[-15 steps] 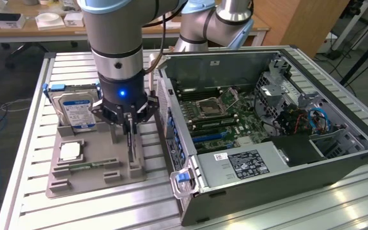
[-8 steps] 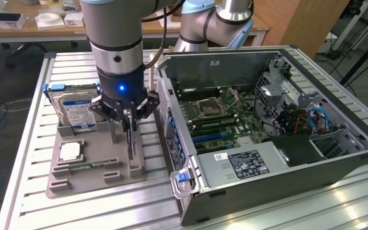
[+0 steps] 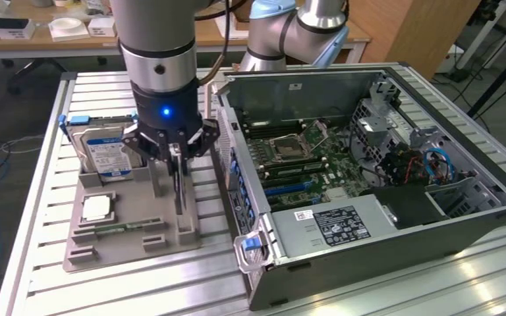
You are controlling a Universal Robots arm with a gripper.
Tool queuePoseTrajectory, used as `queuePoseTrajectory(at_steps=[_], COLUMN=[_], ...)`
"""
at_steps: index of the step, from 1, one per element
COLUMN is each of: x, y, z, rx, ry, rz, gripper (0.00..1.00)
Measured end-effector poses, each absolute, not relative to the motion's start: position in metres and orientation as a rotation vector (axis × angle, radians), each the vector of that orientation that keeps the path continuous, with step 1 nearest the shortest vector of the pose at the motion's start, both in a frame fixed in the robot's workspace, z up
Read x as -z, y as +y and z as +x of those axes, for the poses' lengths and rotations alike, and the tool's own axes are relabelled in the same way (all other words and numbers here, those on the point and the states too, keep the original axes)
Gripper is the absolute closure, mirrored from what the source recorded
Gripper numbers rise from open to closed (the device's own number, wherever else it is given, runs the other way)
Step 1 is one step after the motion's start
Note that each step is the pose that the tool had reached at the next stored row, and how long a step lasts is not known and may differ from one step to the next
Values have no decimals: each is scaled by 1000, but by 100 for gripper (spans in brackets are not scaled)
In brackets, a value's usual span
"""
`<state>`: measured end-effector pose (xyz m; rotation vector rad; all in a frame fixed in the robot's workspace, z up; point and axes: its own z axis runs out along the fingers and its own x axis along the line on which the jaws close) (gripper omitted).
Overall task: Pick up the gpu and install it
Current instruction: 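Pick up the gpu and move the gpu toward the slot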
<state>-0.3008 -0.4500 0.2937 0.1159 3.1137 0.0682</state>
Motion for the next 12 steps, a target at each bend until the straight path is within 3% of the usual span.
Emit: queuePoseTrajectory(at_steps=[12], x=[-308], y=[-450], z=[-301], rx=[-68], ry=[3114], rz=[115], gripper=[74])
